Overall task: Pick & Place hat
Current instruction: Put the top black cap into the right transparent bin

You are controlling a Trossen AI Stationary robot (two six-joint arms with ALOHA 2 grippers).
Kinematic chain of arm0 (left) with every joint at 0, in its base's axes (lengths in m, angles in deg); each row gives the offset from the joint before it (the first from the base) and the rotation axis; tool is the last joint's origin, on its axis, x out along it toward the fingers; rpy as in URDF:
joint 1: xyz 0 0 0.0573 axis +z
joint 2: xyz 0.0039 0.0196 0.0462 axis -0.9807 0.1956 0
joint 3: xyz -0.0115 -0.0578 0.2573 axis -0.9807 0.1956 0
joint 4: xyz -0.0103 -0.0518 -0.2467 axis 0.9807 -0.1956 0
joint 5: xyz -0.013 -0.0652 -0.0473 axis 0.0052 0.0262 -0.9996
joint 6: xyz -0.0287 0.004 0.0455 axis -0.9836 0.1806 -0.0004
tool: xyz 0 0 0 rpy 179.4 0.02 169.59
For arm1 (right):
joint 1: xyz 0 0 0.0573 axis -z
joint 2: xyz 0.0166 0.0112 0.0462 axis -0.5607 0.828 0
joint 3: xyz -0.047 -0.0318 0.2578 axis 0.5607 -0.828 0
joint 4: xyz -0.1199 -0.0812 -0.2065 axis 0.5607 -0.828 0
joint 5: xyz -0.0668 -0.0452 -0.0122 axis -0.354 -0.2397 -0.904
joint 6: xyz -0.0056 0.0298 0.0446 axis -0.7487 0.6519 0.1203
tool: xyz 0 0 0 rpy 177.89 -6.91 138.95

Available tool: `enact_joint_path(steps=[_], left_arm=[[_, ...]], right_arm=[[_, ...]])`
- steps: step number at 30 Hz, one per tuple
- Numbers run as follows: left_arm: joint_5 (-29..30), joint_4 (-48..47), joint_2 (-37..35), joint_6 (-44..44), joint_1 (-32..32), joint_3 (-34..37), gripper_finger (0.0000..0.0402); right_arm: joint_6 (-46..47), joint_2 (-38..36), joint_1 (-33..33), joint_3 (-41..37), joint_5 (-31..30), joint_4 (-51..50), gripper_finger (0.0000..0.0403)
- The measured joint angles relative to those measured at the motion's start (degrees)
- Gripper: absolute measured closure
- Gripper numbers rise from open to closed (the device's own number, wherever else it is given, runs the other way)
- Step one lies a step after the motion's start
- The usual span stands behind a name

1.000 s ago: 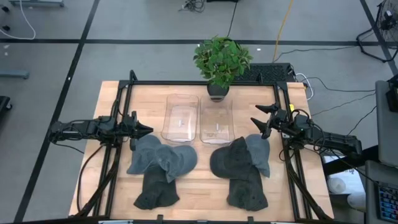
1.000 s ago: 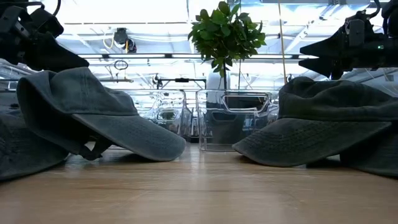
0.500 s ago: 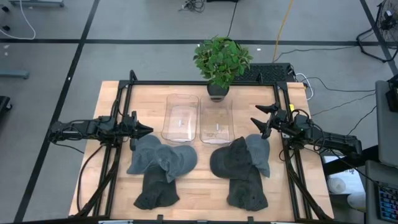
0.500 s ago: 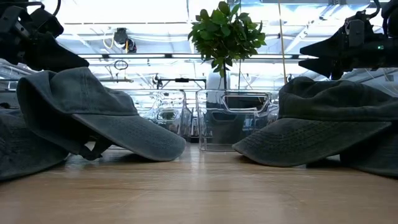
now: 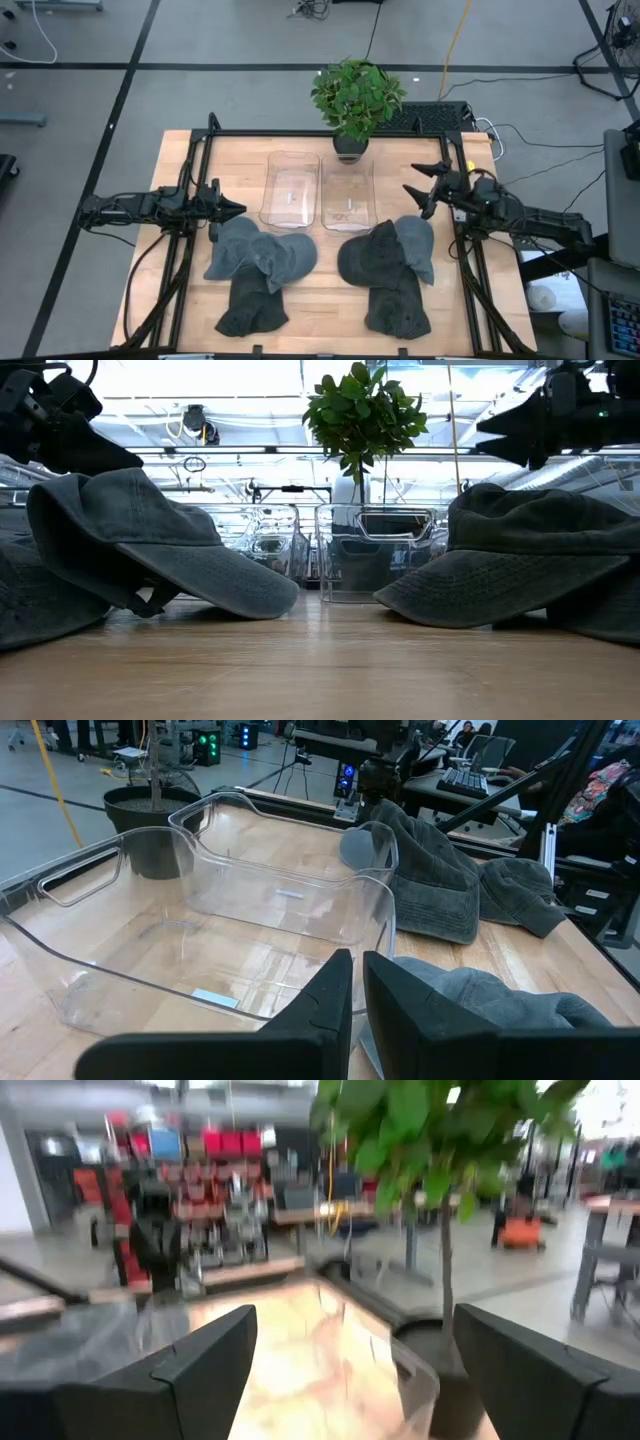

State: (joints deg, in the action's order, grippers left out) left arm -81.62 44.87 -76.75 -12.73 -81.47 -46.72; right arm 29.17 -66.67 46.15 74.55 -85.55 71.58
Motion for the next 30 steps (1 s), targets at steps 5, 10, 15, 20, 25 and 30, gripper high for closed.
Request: enact_joint_path(steps=[5, 10, 15, 20, 25, 30], left_arm=[[0.0, 0.3, 0.0, 0.0, 0.0, 0.0, 0.0366], [0.0, 0.4, 0.0, 0.0, 0.0, 0.0, 0.0366], [0.0, 0.5, 0.0, 0.0, 0.0, 0.0, 0.0366], [0.0, 0.5, 0.0, 0.0, 0.0, 0.0, 0.0366], [0.0, 0.5, 0.0, 0.0, 0.0, 0.0, 0.0366], [0.0, 0.5, 0.0, 0.0, 0.0, 0.0, 0.0366]], right_arm=[[1.8, 6.2, 0.0, 9.4, 0.2, -9.3, 0.0078], [4.2, 12.8, 0.0, 19.1, 3.7, -17.6, 0.0078], [4.3, 16.4, 0.0, 26.8, 6.2, -20.6, 0.0078], [4.2, 18.3, 0.0, 33.5, 6.2, -23.6, 0.0078], [4.2, 21.7, 0.0, 40.7, 6.1, -30.2, 0.0078], [6.7, 25.0, 0.0, 47.5, 6.0, -38.1, 0.0078]])
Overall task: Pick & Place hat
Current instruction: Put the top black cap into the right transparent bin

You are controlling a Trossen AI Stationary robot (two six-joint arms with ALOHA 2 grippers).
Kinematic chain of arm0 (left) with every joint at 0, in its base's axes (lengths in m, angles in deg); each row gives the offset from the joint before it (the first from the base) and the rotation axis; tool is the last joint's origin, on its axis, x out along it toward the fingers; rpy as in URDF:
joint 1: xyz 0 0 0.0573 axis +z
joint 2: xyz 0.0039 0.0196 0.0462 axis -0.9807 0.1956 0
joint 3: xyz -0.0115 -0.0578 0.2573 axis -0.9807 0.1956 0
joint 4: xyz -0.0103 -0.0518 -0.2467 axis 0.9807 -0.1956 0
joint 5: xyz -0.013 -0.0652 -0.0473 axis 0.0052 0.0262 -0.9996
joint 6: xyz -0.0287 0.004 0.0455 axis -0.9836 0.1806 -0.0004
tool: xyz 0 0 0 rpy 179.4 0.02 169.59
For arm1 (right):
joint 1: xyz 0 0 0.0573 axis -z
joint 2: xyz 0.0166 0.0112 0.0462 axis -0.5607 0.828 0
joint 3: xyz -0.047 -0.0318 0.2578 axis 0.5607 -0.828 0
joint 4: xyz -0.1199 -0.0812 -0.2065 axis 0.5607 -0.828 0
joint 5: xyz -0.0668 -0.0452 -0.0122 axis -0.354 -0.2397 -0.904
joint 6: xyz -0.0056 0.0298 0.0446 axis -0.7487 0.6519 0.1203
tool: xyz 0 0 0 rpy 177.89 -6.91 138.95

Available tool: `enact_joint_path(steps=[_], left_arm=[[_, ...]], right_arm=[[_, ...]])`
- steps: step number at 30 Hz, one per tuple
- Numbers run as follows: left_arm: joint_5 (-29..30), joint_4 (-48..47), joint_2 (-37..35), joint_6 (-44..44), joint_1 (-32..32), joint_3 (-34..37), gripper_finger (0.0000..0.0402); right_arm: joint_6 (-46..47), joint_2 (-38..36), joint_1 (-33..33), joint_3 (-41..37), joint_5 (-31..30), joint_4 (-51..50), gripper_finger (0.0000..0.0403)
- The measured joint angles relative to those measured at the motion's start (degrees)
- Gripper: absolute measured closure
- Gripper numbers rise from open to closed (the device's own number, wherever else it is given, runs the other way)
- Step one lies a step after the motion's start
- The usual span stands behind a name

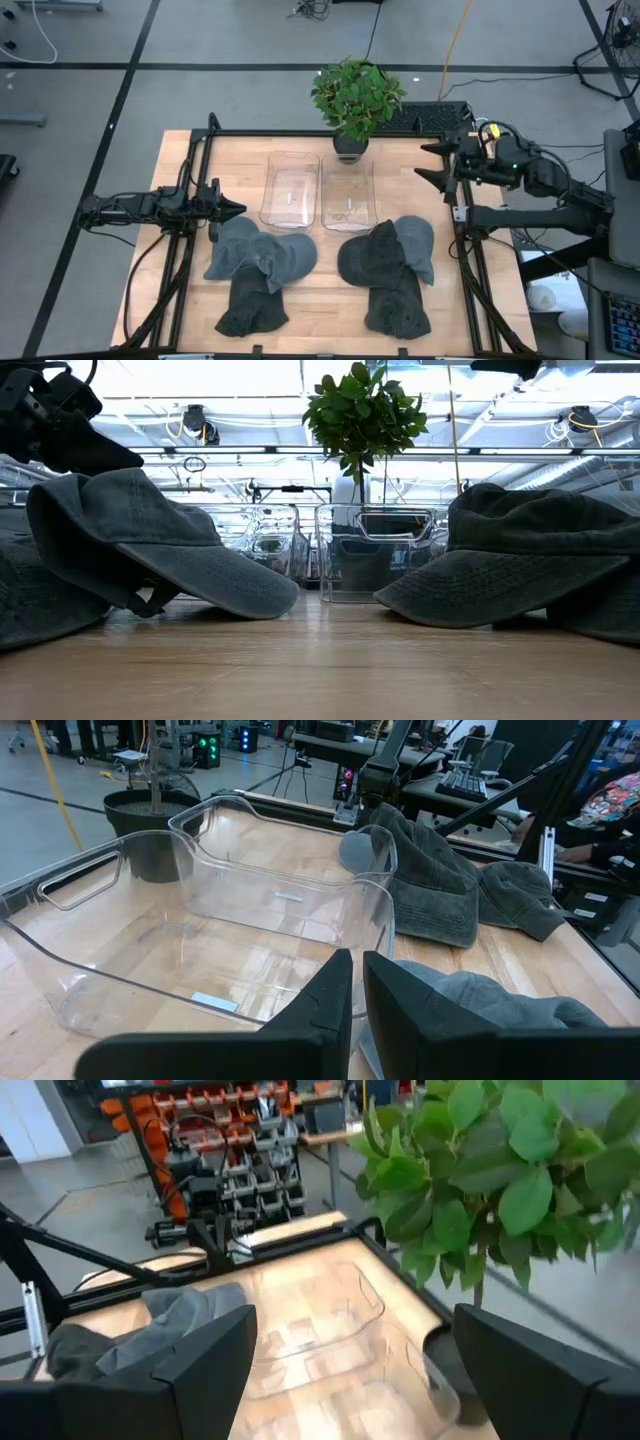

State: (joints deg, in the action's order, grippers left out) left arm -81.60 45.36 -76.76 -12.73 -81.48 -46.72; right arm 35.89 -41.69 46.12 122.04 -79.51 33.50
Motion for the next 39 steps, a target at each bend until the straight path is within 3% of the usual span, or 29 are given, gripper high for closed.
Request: enact_joint_path(steps=[10, 24, 34, 39], left_arm=[[0.0, 0.0, 0.0, 0.0, 0.0, 0.0, 0.0366], [0.0, 0.0, 0.0, 0.0, 0.0, 0.0, 0.0366], [0.0, 0.0, 0.0, 0.0, 0.0, 0.0, 0.0366], [0.0, 0.0, 0.0, 0.0, 0.0, 0.0, 0.0366]], right_arm=[[13.6, 7.2, 0.0, 7.4, 3.8, -18.7, 0.0078], [31.1, 19.6, -0.8, 14.5, 16.7, -34.5, 0.0078], [34.0, 26.4, -1.7, 18.4, 17.8, -48.4, 0.0078], [38.7, 30.5, -7.8, 18.7, 14.8, -49.2, 0.0078]])
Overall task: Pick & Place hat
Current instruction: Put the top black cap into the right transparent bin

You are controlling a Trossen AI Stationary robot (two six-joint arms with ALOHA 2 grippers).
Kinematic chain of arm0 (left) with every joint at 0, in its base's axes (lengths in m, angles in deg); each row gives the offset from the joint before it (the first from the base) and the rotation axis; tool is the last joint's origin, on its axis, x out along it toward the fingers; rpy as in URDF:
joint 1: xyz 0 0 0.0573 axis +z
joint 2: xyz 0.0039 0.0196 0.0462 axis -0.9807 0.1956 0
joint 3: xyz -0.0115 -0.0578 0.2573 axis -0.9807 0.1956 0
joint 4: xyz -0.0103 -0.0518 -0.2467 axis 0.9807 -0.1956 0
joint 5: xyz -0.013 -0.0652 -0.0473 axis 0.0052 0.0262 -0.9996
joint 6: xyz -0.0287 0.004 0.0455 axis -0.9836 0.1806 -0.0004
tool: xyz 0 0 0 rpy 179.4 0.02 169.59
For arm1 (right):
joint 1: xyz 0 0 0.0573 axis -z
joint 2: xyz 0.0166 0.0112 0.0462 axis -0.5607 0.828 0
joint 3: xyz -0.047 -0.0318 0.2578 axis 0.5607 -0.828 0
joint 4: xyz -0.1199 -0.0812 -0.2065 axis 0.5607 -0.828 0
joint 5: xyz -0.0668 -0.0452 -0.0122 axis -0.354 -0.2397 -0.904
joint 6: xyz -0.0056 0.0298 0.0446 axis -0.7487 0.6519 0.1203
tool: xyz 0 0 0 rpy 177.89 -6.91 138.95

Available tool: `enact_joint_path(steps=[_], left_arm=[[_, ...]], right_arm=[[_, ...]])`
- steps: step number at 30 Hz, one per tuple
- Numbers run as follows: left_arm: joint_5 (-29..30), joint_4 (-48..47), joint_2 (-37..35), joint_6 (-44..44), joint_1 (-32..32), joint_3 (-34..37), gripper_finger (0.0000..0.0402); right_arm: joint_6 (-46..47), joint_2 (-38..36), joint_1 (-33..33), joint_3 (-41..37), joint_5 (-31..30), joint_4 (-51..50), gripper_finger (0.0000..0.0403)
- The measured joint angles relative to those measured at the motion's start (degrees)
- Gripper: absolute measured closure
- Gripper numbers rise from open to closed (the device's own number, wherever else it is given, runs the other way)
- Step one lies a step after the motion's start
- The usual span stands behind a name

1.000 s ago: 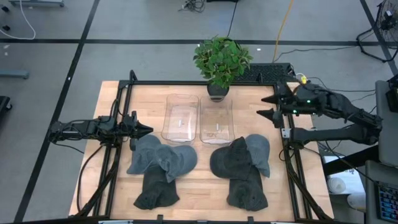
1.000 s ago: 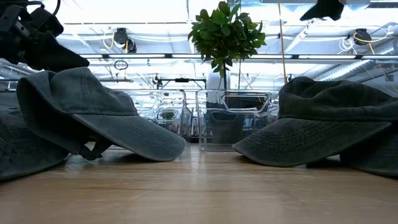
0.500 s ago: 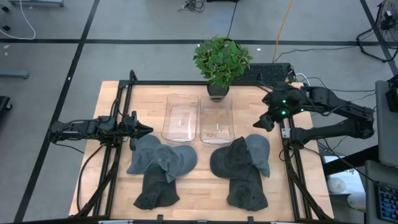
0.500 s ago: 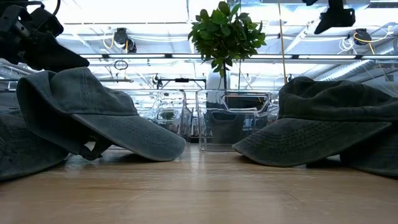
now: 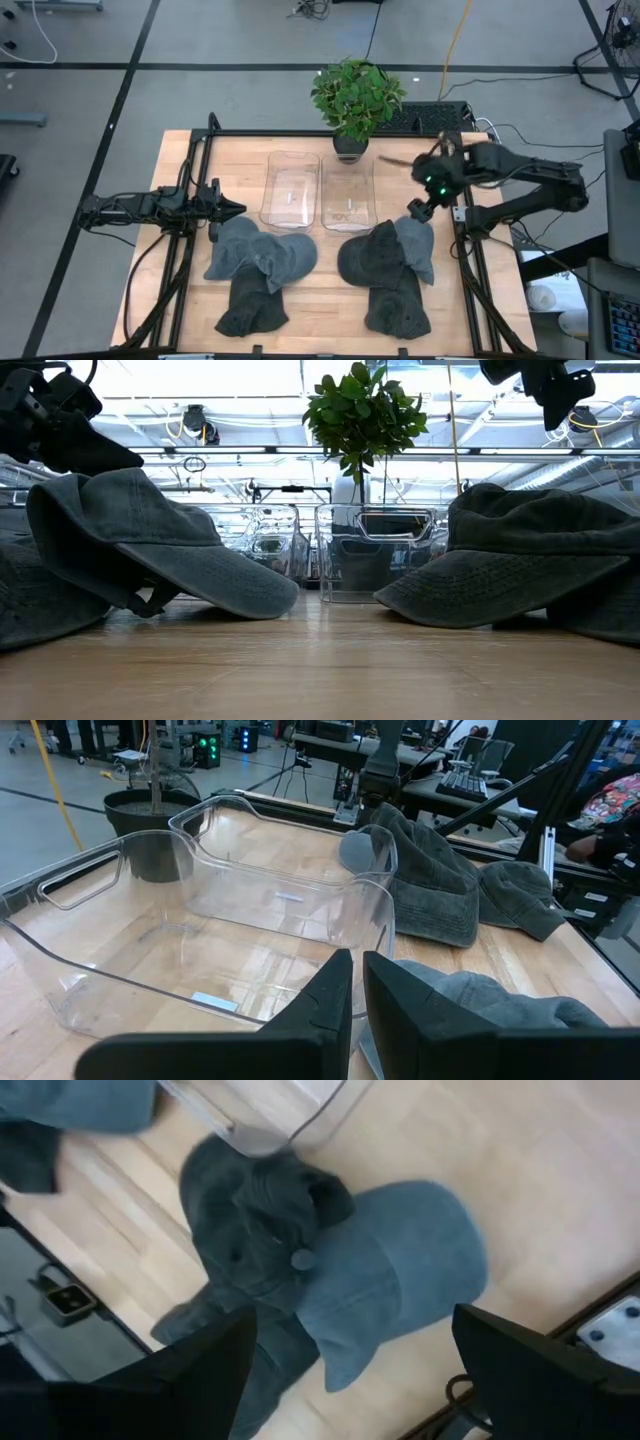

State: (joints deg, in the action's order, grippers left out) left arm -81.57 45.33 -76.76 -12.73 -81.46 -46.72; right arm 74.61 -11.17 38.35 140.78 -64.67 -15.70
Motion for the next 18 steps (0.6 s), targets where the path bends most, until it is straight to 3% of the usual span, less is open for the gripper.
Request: enact_joint_path(steps=[18], left_arm=[[0.0, 0.0, 0.0, 0.0, 0.0, 0.0, 0.0366]], right_arm=[[20.3, 10.6, -18.8, 0.1, -8.2, 4.8, 0.0078]])
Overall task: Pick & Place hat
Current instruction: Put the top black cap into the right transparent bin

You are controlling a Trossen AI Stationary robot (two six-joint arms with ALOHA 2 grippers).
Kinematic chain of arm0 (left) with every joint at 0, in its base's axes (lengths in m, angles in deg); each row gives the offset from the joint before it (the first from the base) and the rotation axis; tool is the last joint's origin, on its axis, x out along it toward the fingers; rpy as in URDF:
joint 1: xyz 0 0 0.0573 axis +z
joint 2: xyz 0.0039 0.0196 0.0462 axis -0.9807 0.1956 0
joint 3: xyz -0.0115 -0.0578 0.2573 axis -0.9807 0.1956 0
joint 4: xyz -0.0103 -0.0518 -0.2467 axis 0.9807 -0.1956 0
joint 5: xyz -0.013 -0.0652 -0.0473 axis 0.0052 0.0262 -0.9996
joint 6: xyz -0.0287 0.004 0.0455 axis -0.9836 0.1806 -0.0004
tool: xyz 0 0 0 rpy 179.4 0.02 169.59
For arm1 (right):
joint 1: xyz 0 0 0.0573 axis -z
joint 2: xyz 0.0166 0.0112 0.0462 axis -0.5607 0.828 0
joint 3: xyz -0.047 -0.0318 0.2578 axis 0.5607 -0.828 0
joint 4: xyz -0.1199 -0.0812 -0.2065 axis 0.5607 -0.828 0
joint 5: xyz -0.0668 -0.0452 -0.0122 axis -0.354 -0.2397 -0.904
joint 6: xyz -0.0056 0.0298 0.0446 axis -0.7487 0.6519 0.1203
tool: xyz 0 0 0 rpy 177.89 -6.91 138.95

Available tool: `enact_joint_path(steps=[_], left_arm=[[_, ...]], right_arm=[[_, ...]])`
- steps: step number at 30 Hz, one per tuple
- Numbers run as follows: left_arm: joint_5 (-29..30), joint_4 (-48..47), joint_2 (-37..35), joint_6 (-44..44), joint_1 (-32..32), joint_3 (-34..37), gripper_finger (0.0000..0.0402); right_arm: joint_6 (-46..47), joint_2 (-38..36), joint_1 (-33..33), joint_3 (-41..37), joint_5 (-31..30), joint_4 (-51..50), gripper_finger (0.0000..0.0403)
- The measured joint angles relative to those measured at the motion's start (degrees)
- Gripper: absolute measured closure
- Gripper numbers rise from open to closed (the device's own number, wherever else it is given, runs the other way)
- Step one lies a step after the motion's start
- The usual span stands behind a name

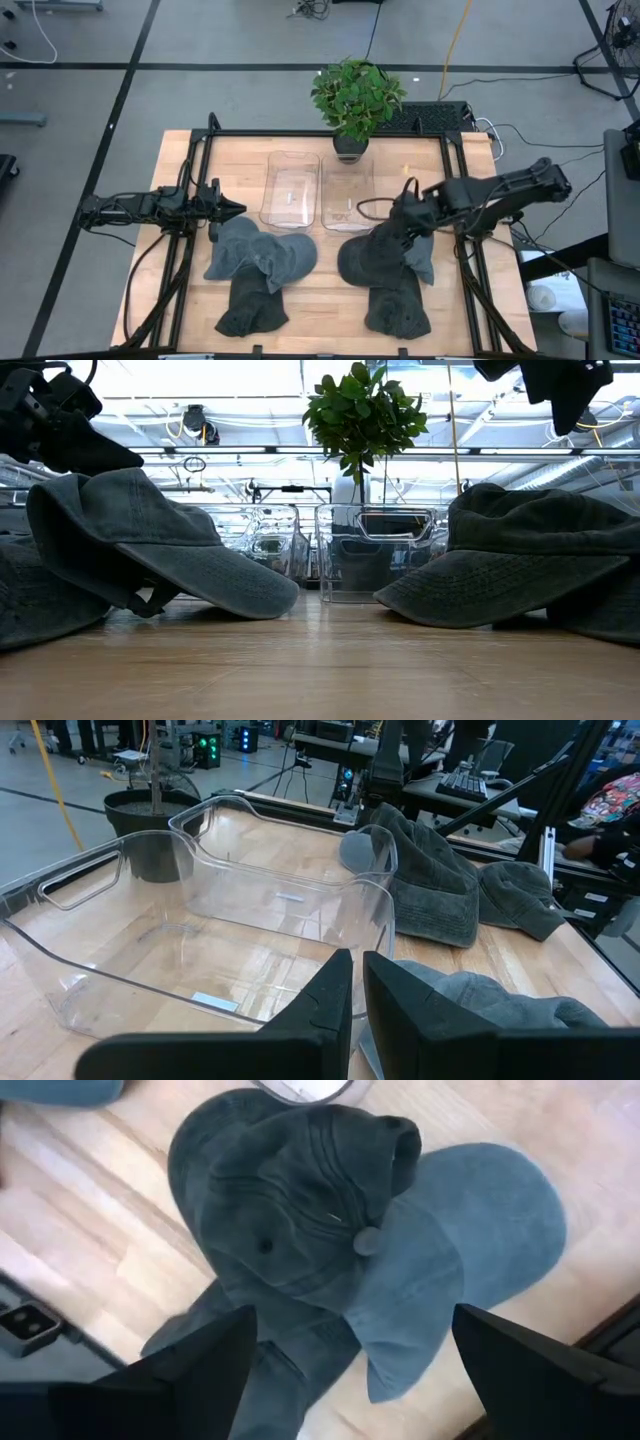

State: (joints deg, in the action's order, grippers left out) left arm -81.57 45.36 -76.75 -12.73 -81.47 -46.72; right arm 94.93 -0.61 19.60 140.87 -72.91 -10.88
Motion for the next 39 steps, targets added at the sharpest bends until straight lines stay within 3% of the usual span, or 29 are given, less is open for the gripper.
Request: enact_joint_path(steps=[12, 21, 39], left_arm=[[0.0, 0.0, 0.0, 0.0, 0.0, 0.0, 0.0366], [0.0, 0.0, 0.0, 0.0, 0.0, 0.0, 0.0366], [0.0, 0.9, 0.0, 0.0, 0.0, 0.0, 0.0366]], right_arm=[[8.4, 7.2, -7.6, 0.0, -5.5, 0.2, 0.0078], [10.0, 9.3, -8.2, -0.5, -10.0, 0.9, 0.0078], [13.0, 9.2, -8.2, -12.4, -8.0, 13.8, 0.0078]])
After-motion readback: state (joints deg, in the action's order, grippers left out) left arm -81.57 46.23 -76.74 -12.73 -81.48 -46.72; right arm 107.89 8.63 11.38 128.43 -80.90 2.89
